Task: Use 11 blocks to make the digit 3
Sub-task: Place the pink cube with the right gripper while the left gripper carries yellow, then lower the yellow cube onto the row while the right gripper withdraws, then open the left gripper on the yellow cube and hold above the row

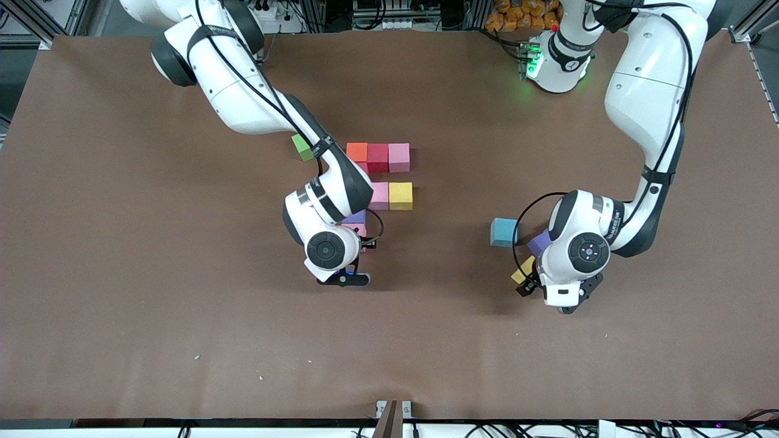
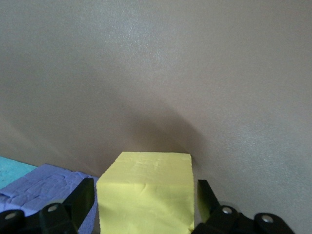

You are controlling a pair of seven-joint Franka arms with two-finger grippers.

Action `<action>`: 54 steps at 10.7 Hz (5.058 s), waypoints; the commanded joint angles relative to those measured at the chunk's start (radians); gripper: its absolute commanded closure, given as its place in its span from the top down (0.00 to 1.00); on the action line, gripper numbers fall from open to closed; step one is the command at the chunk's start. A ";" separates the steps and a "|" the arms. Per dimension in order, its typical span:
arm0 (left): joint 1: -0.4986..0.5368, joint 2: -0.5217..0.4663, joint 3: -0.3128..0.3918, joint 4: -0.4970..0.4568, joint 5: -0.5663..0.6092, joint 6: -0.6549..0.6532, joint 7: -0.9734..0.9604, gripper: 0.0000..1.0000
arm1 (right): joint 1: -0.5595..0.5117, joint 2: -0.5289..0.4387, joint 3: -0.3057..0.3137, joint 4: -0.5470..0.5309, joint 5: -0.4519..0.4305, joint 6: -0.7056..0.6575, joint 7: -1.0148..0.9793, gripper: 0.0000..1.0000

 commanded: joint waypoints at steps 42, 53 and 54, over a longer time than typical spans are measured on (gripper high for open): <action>-0.465 0.248 -0.074 0.408 -0.168 -0.005 -1.161 0.00 | -0.548 -1.022 -0.053 -0.428 -0.157 -0.302 -0.672 1.00; -0.484 0.280 -0.072 0.446 -0.168 0.026 -1.189 0.00 | -0.565 -1.011 -0.051 -0.422 -0.169 -0.302 -0.675 1.00; -0.484 0.280 -0.072 0.446 -0.168 0.026 -1.187 0.00 | -0.565 -1.011 -0.051 -0.420 -0.171 -0.302 -0.673 1.00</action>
